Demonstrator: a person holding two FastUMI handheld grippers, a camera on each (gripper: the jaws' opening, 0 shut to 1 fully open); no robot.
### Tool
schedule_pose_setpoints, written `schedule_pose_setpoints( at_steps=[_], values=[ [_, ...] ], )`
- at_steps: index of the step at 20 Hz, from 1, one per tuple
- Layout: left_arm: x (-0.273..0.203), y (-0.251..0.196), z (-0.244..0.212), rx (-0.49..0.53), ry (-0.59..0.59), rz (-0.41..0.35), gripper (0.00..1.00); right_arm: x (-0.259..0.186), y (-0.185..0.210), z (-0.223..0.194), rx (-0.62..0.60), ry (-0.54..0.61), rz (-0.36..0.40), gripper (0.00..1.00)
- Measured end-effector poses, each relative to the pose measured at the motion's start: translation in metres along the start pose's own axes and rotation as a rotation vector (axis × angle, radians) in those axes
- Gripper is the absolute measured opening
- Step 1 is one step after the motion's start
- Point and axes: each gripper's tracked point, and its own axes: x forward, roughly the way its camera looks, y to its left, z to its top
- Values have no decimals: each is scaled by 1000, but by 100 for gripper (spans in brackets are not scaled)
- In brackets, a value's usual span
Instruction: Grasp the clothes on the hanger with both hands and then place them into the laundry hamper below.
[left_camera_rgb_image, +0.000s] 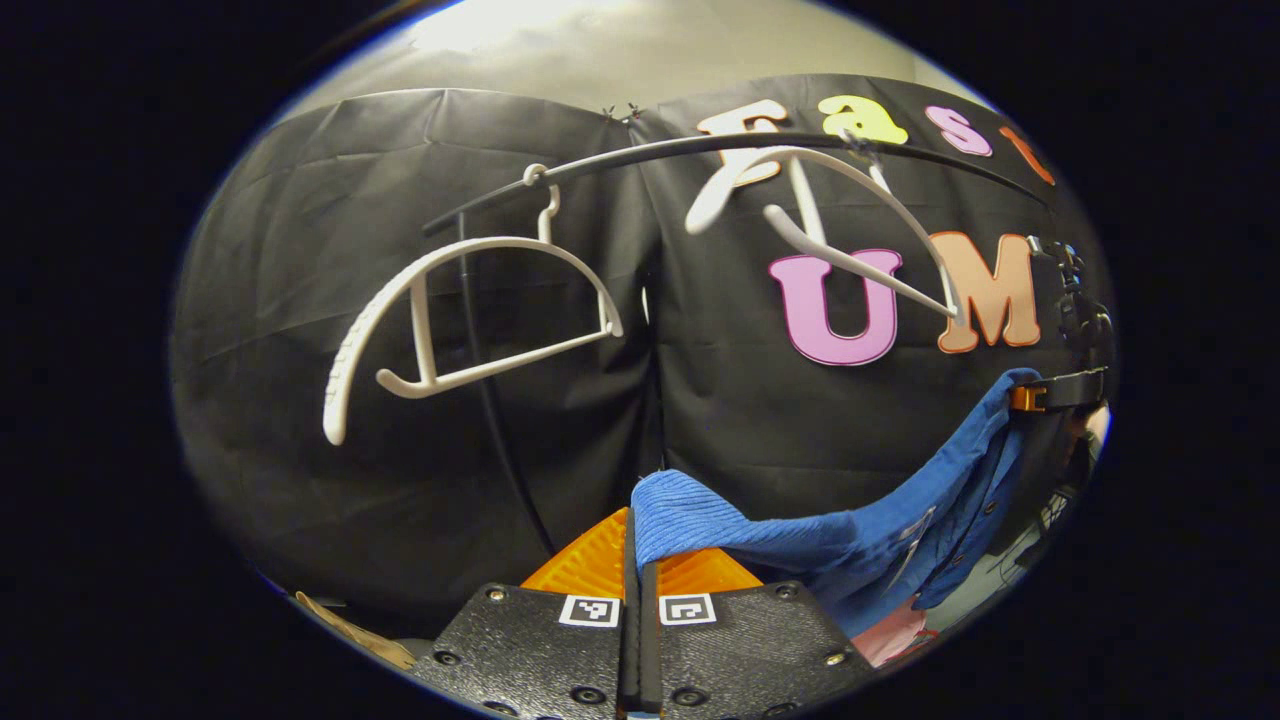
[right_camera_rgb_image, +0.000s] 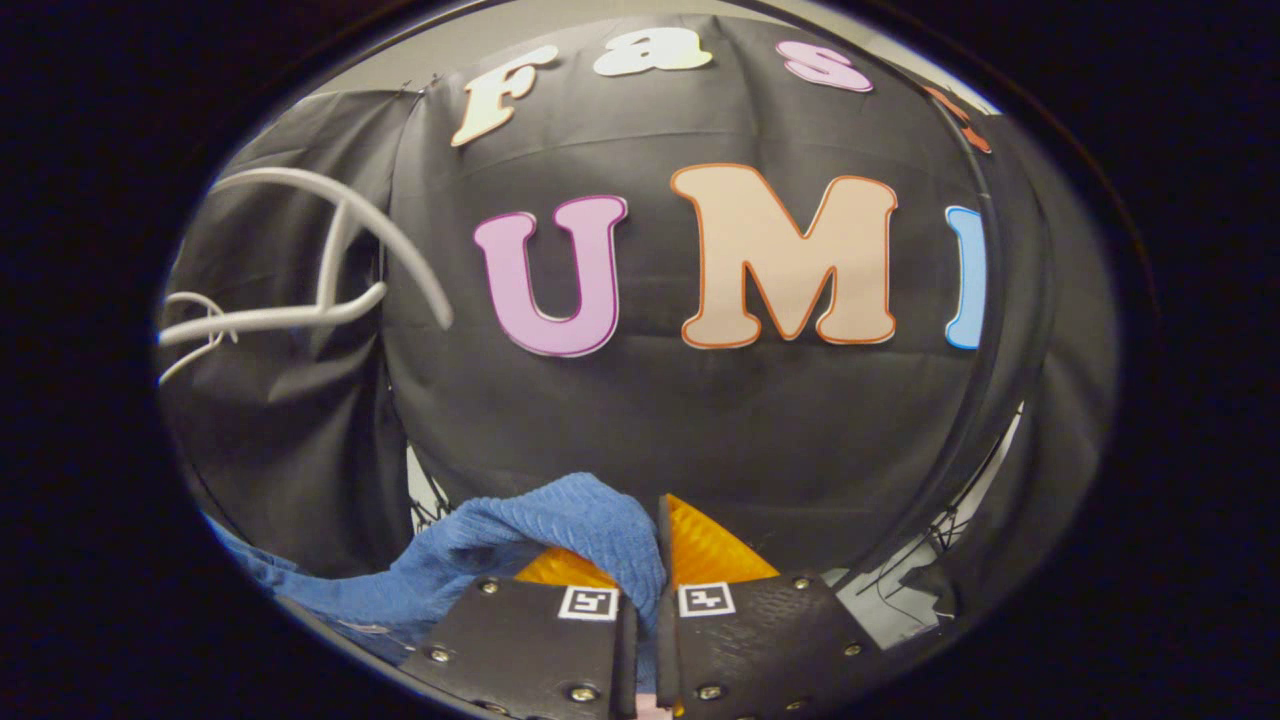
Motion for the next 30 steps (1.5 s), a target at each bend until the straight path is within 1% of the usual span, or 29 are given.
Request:
schedule_pose_setpoints(
  at_steps=[4, 7, 12, 14, 18, 21, 22, 25, 28, 30],
  values=[
    [-1, -31, -7, -3, 19, -65, 0, -30, 13, -19, -37, 14, 53, 8],
    [-2, -65, -4, 8, 14, -131, 1, -51, 24, -17, -40, 3, 101, 8],
    [-4, -135, 8, 24, -23, -280, 1, -81, 47, -12, -36, -11, 175, 8],
    [2, -165, 17, 21, -38, -344, 0, -93, 57, -13, -39, -9, 208, 8],
    [11, -209, 26, -13, -35, -431, 1, -105, 65, -17, -59, -3, 257, 8],
    [16, -239, 21, -37, 3, -481, 0, -107, 62, -19, -60, 5, 269, 8],
    [18, -243, 18, -46, 10, -489, 0, -109, 55, -22, -44, 6, 258, 8],
    [22, -266, 13, -75, 37, -543, 0, -97, 40, -26, 1, 30, 238, 8],
    [23, -287, 10, -99, 51, -587, 1, -96, 29, -33, -2, 37, 218, 8],
    [23, -291, 4, -101, 63, -595, 1, -95, 25, -36, -8, 40, 215, 8]
  ],
)
